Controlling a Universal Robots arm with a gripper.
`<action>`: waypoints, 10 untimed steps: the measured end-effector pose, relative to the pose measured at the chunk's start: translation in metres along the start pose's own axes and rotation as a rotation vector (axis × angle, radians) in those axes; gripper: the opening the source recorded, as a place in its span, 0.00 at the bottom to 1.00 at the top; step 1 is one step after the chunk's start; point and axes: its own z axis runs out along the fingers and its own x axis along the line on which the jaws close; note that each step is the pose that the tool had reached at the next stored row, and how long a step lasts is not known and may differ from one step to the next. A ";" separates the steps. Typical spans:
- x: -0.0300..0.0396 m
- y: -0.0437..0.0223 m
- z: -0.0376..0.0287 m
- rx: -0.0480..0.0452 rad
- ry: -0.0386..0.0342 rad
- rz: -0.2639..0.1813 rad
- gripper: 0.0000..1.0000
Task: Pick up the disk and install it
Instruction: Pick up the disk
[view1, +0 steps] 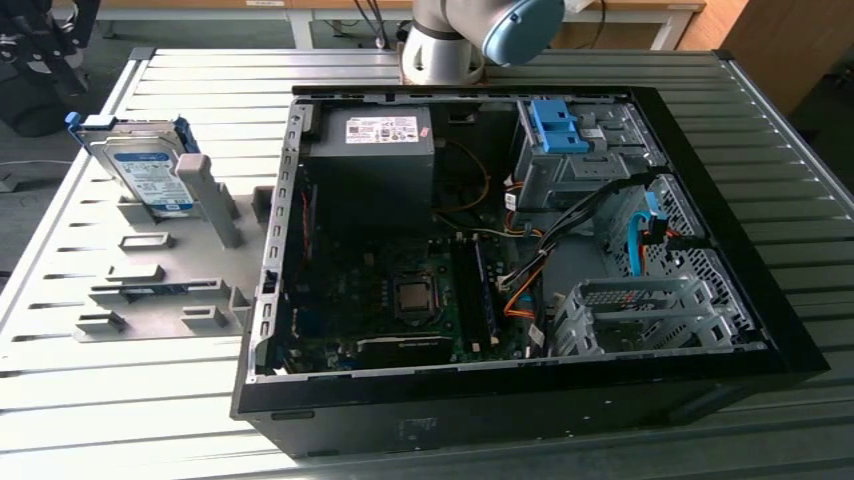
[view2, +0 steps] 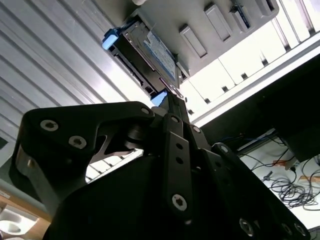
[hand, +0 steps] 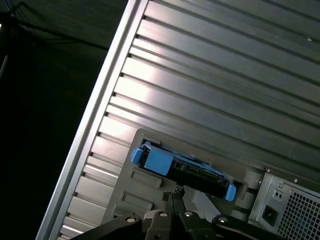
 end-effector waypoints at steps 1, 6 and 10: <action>0.0000 0.0000 0.0000 -0.0004 0.0008 -0.017 0.11; 0.0000 0.0000 -0.0001 -0.0023 0.0045 -0.098 0.11; 0.0000 0.0000 0.0000 -0.0026 0.0048 -0.105 0.11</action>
